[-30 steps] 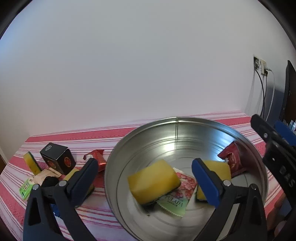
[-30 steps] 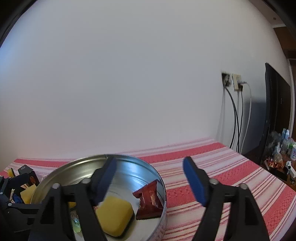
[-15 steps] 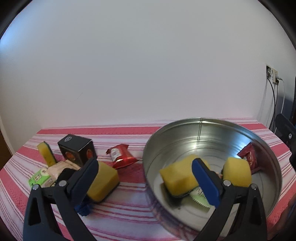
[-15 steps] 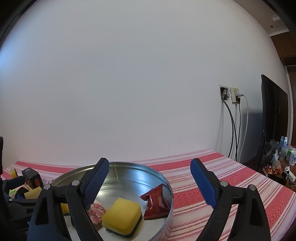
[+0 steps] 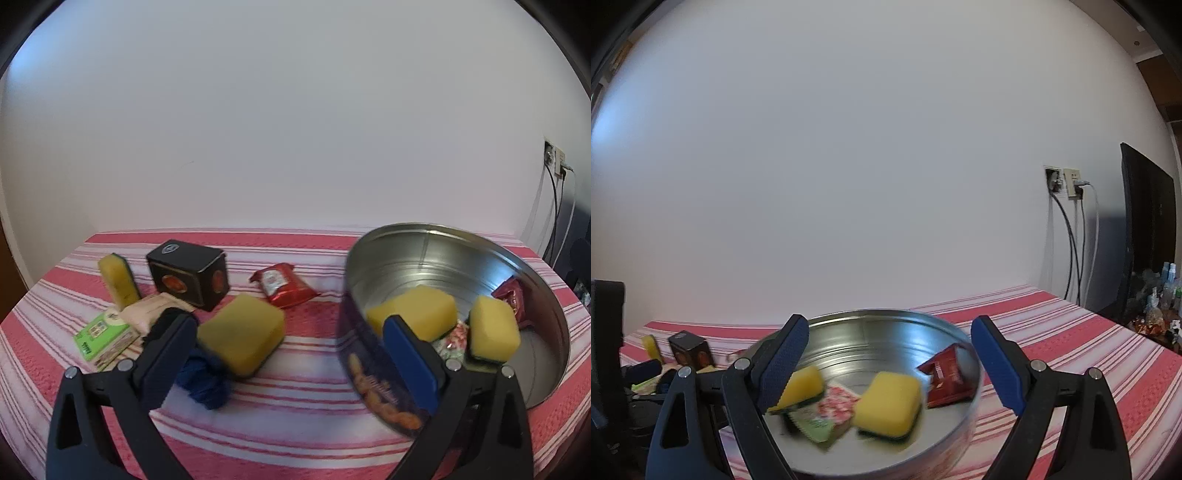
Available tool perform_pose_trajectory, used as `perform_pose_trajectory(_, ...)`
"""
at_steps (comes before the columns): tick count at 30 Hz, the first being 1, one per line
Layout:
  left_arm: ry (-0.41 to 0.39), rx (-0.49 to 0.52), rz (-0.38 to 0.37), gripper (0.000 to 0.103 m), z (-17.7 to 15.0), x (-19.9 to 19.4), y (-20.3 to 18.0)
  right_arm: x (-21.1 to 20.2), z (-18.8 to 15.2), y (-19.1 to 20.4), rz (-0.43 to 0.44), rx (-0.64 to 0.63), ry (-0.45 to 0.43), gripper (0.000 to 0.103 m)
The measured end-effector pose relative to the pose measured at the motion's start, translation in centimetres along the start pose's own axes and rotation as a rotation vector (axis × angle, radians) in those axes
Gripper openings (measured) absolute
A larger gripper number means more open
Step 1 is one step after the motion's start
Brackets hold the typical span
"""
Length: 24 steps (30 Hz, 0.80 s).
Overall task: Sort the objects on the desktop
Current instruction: 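Withdraw both open tools from the tin toward the remaining items, then grasp the blue cloth with the right tool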
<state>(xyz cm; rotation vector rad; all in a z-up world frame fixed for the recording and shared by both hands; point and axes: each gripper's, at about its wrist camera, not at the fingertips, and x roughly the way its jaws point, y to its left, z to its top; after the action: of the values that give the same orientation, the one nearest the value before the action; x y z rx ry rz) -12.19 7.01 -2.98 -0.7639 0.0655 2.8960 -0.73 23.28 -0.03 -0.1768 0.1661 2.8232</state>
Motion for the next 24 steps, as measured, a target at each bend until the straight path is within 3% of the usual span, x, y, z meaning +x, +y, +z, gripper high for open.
perform_pose_trajectory(24,0.055,-0.146,0.107,0.102,-1.3,-0.3,13.0,-2.1,-2.2,9.8,0.189,-0.034,0.085,0.091)
